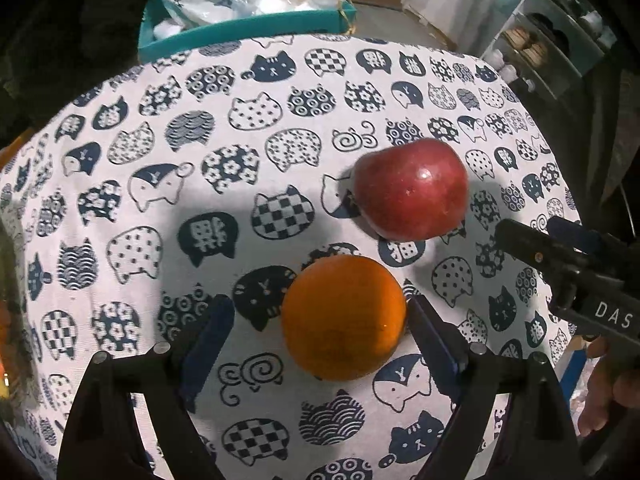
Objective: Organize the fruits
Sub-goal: 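Lower the left tool onto the orange while the right tool lowers toward the red apple, then close the left tool on the orange while the right tool grasps the red apple, lift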
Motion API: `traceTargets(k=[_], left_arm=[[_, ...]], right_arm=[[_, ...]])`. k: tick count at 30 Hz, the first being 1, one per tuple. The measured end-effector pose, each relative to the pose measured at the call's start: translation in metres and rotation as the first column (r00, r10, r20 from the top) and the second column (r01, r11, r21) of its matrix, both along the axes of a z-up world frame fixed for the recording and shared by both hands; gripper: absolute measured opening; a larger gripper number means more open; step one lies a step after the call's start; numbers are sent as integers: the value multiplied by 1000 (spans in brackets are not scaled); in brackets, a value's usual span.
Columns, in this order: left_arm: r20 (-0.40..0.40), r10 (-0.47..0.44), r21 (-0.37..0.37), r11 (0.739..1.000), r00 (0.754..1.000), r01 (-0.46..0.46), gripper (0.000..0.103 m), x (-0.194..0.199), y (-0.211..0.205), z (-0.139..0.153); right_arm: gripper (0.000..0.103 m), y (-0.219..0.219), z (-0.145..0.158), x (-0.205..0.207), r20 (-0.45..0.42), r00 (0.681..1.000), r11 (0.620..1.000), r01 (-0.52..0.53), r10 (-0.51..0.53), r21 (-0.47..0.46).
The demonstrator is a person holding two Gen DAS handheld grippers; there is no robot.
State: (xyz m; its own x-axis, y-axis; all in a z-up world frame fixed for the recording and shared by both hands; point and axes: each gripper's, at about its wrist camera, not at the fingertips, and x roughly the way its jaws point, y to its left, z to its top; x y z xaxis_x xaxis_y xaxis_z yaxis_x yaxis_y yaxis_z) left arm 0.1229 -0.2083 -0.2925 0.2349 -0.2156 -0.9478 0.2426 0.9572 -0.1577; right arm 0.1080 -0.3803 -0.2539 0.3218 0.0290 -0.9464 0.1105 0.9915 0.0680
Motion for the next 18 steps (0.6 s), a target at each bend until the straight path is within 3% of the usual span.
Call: traceTargets(k=[2,5,11,18], left_arm=[[-10,-15,-14,1000,1000,15,82,0,-4,-3],[-25,-41,-60,997,999,39,64,1,-8,-5],[1,-40,-18,999,999,40,62,-2,-9,-2],[37,23,35,999,999,-24,62,6,24,4]], right_arm=[[88,0,-2,1,-5,1000,1000,0,0,0],[88,2,-5,2,-12,1000,1000,-1,1,3],[88,8,-6,7,-3,1000,999,-16,17,51],[88,28,-2,17,20,997,990,-78,76,119]])
